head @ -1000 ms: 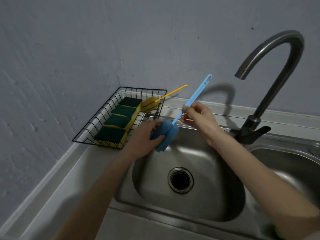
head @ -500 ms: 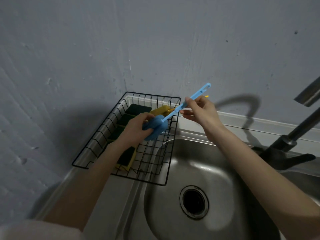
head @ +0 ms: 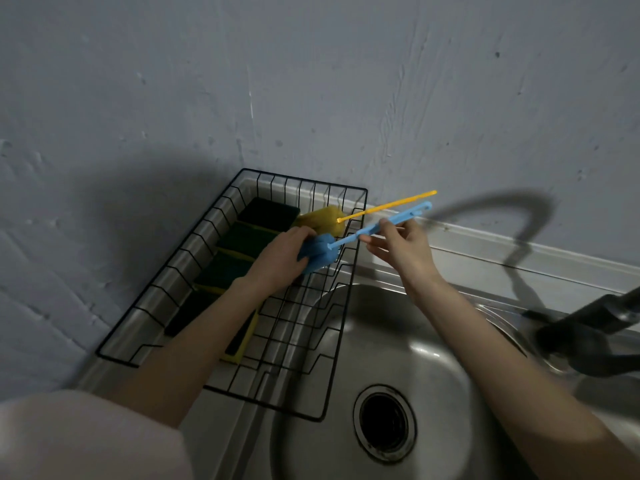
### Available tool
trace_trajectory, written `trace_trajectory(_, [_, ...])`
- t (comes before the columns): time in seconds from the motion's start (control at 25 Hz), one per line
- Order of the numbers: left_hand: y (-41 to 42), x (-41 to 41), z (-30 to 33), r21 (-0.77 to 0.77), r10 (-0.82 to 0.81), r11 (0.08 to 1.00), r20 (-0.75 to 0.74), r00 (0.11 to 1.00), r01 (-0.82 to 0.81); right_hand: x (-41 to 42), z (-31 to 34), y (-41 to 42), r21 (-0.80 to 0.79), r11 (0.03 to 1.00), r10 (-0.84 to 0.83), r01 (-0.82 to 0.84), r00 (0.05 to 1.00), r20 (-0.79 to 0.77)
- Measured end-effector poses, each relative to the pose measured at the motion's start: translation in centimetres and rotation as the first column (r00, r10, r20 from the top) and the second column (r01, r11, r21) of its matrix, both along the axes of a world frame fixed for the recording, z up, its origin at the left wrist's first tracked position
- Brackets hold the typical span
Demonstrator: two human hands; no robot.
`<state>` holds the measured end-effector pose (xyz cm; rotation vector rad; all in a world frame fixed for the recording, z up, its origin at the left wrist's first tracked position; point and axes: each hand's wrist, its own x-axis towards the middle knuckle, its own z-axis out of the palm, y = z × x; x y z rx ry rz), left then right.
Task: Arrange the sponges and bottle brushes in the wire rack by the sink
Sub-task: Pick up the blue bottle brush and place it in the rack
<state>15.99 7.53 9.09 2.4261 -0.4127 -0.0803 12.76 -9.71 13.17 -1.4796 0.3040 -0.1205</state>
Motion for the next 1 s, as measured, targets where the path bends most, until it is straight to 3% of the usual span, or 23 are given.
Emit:
trace_trajectory(0.36, [-0.7, 0.8, -1.0, 0.021, 0.030, 0.999, -0.034, 0.999, -0.029, 0.3, -1.0, -0.4, -0.027, 1.000, 0.002, -0.004, 0.995, -0.099])
trace_trajectory(0.68, [-1.7, -0.8, 1.3, 0.059, 0.022, 0.998, -0.053, 0.998, -0.019, -1.5, -0.9, -1.7, -0.243, 0.959, 0.089, -0.145, 0.970, -0.226])
trace_trajectory(1.0, [-2.3, -4.6, 5.6, 0.048, -0.053, 0.998, 0.053, 0.997, 0.050, -5.0, 0.6, -3.5, -0.365, 0.906, 0.133, -0.215, 0.963, -0.236])
